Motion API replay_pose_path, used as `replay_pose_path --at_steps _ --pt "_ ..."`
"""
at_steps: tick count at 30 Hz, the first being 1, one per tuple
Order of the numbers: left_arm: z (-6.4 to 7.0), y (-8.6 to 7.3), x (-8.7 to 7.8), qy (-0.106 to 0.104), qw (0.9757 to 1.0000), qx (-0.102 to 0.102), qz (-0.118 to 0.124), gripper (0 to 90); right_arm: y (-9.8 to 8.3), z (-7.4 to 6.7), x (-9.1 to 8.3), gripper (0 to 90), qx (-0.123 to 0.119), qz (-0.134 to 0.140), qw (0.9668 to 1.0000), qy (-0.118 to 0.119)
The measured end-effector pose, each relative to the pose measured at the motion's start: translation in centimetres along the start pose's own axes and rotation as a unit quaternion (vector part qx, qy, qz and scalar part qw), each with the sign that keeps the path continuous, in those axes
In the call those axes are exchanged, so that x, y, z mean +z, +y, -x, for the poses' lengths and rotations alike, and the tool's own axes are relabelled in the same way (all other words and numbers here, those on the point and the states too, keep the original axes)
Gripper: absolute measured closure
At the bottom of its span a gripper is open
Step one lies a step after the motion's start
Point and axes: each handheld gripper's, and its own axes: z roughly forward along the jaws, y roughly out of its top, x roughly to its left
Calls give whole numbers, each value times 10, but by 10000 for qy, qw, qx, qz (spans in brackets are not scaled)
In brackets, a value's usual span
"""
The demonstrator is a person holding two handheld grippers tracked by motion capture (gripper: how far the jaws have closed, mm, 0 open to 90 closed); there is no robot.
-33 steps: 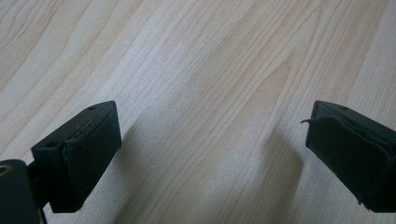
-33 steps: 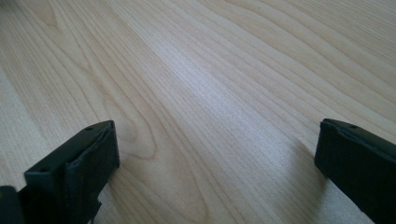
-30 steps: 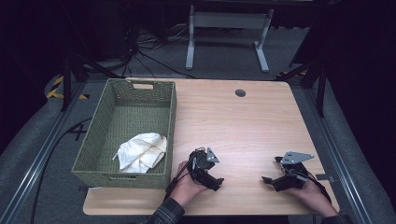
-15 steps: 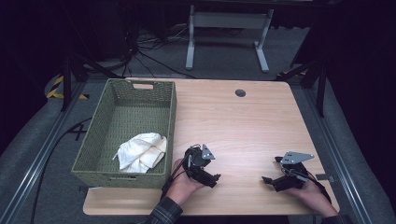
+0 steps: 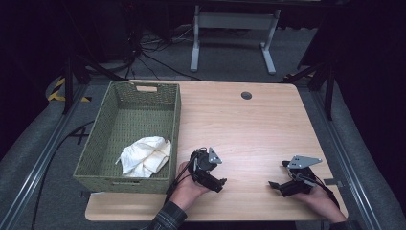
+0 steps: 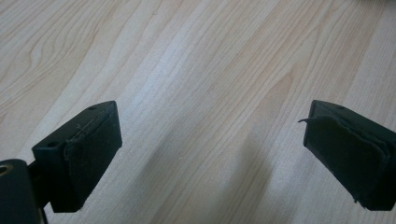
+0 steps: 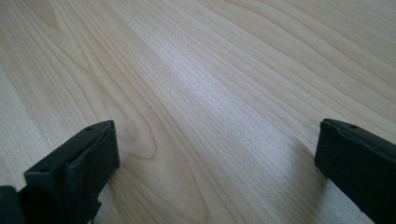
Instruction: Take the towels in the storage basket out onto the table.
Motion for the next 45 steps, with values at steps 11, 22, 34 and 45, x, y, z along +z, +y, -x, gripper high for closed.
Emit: replay_pose_path --at_steps 11,22,34,45 --pt "-1 4 -4 -25 10000 -30 -67 52 0 0 0 1 -5 -2 10000 2" --pt "-3 11 -10 -37 10000 -36 -82 56 0 0 0 1 -1 -2 10000 3" --pt "-5 19 -20 -166 9998 -101 -9 56 0 0 0 1 -2 7 10000 1" --pt "-7 29 -31 -259 9997 -43 -24 55 0 0 0 1 -1 9 10000 6"
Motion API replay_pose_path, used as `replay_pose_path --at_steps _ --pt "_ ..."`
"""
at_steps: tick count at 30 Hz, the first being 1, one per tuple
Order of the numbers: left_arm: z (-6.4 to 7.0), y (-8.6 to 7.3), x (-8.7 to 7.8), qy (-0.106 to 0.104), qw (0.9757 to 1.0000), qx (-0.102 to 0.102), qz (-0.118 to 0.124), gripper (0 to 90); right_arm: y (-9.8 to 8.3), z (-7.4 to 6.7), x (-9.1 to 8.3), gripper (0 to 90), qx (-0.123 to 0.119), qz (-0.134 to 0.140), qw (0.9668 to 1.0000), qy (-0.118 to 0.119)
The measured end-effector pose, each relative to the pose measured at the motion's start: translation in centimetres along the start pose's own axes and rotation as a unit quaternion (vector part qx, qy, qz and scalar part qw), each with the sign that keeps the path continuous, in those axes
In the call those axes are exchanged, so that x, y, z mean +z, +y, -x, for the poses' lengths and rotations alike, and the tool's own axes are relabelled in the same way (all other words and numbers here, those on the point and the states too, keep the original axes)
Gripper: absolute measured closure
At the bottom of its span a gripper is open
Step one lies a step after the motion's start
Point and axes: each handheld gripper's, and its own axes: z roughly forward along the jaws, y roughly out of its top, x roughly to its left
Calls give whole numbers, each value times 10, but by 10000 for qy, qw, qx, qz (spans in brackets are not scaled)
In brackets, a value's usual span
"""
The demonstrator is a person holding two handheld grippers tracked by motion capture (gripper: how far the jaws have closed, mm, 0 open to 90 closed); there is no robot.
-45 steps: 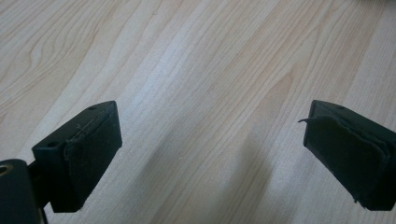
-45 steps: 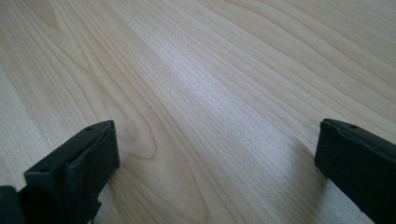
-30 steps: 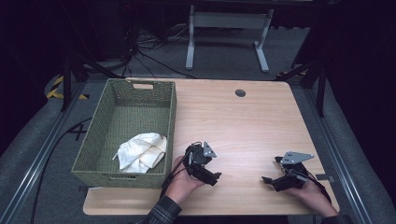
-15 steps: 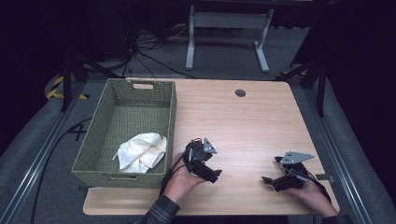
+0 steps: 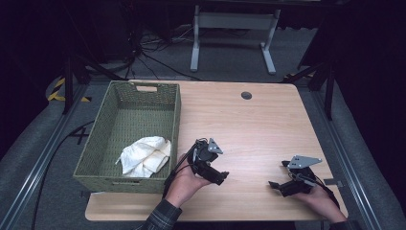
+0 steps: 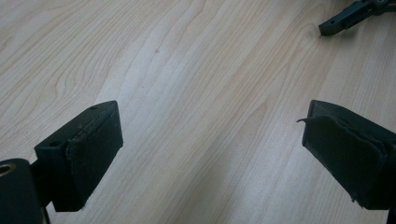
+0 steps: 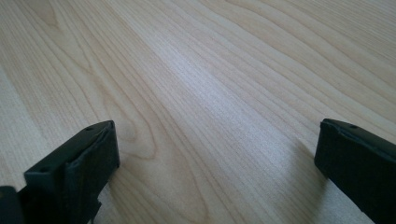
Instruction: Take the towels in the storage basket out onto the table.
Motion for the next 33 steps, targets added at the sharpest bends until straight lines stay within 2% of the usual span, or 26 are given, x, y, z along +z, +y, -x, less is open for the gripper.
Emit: replay_pose_path --at_steps 14,16,24,28,33 --pt "-2 10 -10 -19 9999 72 79 56 0 0 0 1 -4 5 10000 5" --pt "-2 11 -11 -31 9999 35 101 57 0 0 0 1 -5 6 10000 5" --pt "-8 14 -16 -110 9999 50 121 57 0 1 0 0 -20 5 10000 18" --pt "-12 16 -23 -83 9999 48 121 58 0 0 0 0 -17 4 10000 12" --pt "-16 20 -31 -158 9997 63 176 59 0 0 0 0 -12 2 10000 3"
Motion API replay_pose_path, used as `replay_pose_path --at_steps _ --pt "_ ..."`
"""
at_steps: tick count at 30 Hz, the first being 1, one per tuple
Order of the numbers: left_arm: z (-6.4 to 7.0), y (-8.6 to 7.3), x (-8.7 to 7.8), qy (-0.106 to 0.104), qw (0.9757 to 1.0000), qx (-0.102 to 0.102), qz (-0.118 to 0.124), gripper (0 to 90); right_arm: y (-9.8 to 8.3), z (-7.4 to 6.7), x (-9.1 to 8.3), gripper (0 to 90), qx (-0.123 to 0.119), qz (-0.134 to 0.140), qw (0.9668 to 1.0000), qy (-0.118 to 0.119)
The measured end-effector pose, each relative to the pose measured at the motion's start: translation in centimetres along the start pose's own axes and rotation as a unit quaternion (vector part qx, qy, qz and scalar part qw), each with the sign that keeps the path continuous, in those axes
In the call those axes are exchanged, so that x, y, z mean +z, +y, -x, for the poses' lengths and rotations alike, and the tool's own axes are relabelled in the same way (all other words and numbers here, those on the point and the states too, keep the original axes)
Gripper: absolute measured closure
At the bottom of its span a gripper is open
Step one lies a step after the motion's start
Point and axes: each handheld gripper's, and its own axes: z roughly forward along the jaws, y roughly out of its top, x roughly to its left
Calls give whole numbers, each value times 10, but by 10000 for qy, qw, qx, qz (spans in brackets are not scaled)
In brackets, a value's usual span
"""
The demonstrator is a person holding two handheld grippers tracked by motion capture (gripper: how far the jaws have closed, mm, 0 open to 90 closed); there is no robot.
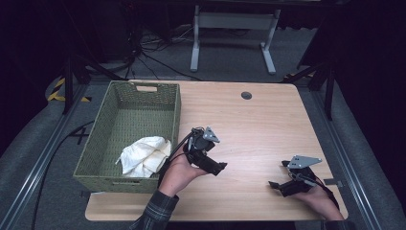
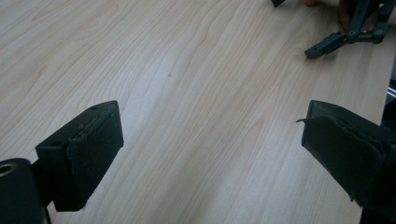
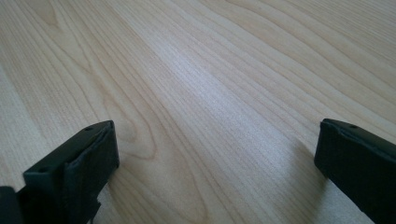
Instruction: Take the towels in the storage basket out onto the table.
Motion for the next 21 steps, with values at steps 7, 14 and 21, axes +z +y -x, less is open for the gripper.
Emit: replay_pose_path --at_steps 7,14,21 --pt "-8 3 -11 59 10000 38 39 65 0 0 0 0 -2 -2 10000 5" --pt "-17 2 -24 117 9999 83 -19 72 0 0 0 0 -1 -2 10000 5" --pt "-23 -1 -39 268 9996 71 38 75 0 0 0 0 -2 6 10000 7"
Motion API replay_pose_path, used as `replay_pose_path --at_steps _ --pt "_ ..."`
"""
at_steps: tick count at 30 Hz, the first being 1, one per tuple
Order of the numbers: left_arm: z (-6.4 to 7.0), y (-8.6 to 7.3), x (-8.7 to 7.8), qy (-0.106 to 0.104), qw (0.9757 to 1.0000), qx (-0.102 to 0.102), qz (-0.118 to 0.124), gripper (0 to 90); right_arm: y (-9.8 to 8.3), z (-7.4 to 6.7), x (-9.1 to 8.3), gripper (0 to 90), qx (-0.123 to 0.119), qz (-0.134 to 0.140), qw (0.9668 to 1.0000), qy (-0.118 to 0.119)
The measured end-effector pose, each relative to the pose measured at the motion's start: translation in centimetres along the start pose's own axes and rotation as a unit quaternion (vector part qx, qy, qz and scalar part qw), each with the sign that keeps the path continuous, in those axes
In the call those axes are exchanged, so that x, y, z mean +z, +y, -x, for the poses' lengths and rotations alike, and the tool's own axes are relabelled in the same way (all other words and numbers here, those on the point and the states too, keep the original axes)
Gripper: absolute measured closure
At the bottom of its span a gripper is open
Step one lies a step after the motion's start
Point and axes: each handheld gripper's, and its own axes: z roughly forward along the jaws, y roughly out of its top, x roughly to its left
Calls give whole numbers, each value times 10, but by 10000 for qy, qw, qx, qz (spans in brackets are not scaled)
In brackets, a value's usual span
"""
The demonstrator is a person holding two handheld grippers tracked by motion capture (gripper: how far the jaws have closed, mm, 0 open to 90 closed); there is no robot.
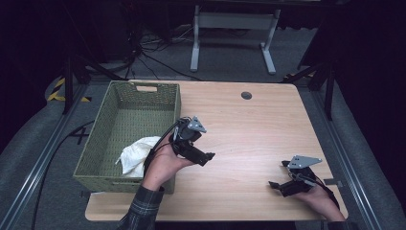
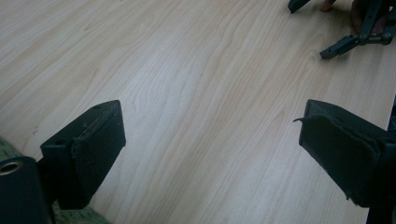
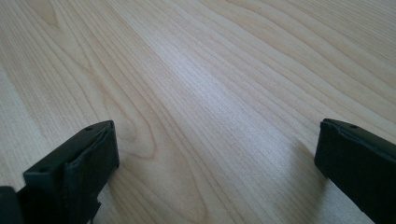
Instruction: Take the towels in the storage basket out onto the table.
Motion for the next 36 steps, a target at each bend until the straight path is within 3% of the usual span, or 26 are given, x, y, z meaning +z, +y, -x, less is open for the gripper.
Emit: replay_pose_path --at_steps 20,36 --pt "-19 -15 -28 308 9993 -233 1 91 0 0 0 0 -1 -2 10000 -1" --pt "-33 -31 -49 691 9963 -498 90 98 0 0 0 0 -2 -1 10000 -1"
